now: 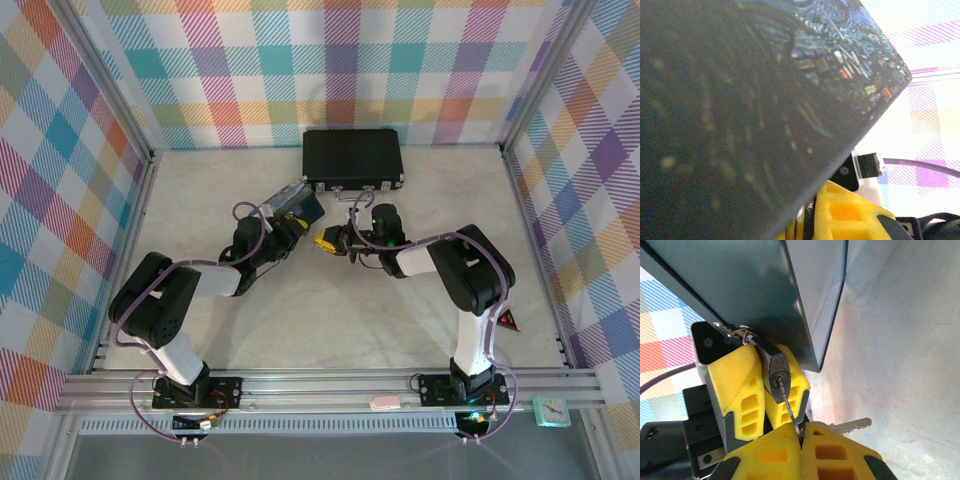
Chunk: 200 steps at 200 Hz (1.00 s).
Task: Unlock a padlock with a key
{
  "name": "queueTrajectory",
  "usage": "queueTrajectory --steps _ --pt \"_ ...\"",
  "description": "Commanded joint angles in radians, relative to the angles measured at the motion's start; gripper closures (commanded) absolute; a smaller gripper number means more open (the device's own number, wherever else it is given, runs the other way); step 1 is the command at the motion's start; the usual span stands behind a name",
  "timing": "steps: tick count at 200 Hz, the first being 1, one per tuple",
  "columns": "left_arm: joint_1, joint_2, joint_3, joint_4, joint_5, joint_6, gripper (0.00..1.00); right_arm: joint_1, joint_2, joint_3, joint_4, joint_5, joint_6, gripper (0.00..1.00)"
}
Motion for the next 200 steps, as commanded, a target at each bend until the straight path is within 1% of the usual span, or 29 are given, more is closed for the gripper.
queueTrajectory --steps 1,26,40,61,74,93,96,105,139,160,182,187,200 --pt "-0.031 -0.031 0.0 0.001 0.266 0.027 1.0 0.003 -0.005 0.061 0.183 -0.038 0.048 1.0" --pt "-0.008 -0.058 0.017 -0.093 0.306 0.061 1.0 -0.004 -0.049 0.078 0.019 -0.073 -0.087 1.0" --pt "0.006 -0.066 0.026 -0.117 0.342 0.066 1.0 -0.006 -0.075 0.091 -0.092 -0.087 -0.182 1.0" --pt "0.018 -0.078 0.041 -0.166 0.385 0.083 1.0 -0.009 -0.108 0.107 -0.23 -0.067 -0.309 1.0" --pt "0.018 -0.09 0.054 -0.214 0.397 0.104 1.0 -0.008 -0.119 0.117 -0.287 -0.039 -0.347 1.0" --pt "0.018 -0.103 0.059 -0.231 0.398 0.104 1.0 -0.006 -0.115 0.114 -0.269 -0.018 -0.331 1.0" --pt "0.019 -0.103 0.061 -0.231 0.398 0.103 1.0 -0.007 -0.113 0.114 -0.237 -0.017 -0.327 1.0" --pt "0.019 -0.105 0.064 -0.231 0.403 0.097 1.0 -0.007 -0.108 0.112 -0.225 -0.008 -0.328 1.0" --pt "0.017 -0.091 0.085 -0.229 0.426 0.077 1.0 -0.006 -0.12 0.108 -0.268 0.04 -0.394 1.0" --pt "0.015 -0.085 0.092 -0.214 0.432 0.059 1.0 0.002 -0.133 0.099 -0.288 0.08 -0.397 1.0" --pt "0.006 -0.085 0.1 -0.204 0.421 0.05 1.0 0.018 -0.132 0.086 -0.269 0.123 -0.315 1.0" --pt "0.004 -0.087 0.1 -0.203 0.416 0.051 1.0 0.022 -0.128 0.079 -0.222 0.131 -0.289 1.0" --pt "-0.005 -0.092 0.097 -0.202 0.397 0.05 1.0 0.032 -0.126 0.06 -0.169 0.154 -0.216 1.0"
